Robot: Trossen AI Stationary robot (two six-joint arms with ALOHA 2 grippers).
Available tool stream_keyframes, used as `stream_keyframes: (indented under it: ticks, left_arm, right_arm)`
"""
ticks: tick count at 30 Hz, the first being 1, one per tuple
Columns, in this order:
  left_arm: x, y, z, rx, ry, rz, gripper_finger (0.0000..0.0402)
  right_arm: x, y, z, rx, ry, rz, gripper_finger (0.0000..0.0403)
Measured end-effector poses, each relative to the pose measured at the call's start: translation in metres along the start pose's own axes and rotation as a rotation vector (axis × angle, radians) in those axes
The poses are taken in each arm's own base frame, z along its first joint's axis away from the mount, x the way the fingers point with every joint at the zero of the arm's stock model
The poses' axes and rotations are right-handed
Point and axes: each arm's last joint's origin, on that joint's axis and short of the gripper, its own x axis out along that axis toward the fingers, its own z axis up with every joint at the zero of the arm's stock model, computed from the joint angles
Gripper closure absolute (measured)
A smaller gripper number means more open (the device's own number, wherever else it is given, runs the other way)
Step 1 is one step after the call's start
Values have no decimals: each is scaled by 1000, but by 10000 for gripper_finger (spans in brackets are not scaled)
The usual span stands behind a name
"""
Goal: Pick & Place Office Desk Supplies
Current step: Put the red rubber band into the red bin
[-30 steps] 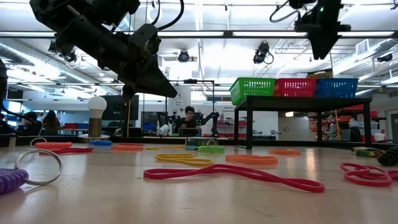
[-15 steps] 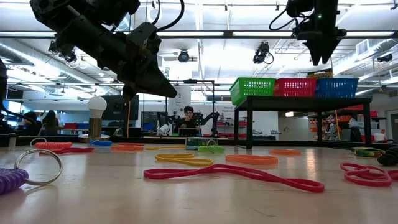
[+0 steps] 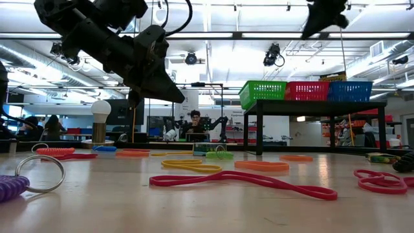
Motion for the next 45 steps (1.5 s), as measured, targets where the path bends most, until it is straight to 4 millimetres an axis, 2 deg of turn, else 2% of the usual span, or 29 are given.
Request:
stream_keyframes:
  ticks: [3,8,12,15,20,24,28,34,39,45]
  left_arm:
    - [1,2,1,-9,-1,3,390]
    - [1,4,2,-42,-6,15,387]
    - [2,8,4,-105,0,10,376]
    - [3,8,5,-97,-9,7,377]
    - [3,7,8,-99,-26,-19,385]
    - [3,8,8,-113,0,-49,389]
    - [1,-1,3,-106,57,-56,396]
    - [-8,-22,2,-9,233,102,397]
    - [-19,-34,2,-80,352,175,386]
    - [-35,-43,-13,-135,493,252,350]
  right_arm:
    - [9,25,-18,-63,-75,104,385]
    - [23,65,-51,-164,-201,188,398]
    - [29,88,-72,-178,-284,291,389]
    - [31,97,-84,-168,-318,358,375]
    - [31,103,-91,-149,-334,404,369]
    - [29,105,-92,-155,-333,415,384]
    - [28,106,-95,-174,-323,420,398]
    - [29,105,-99,-204,-295,409,395]
    - [29,105,-100,-229,-299,405,399]
    - [29,105,-99,-275,-308,397,390]
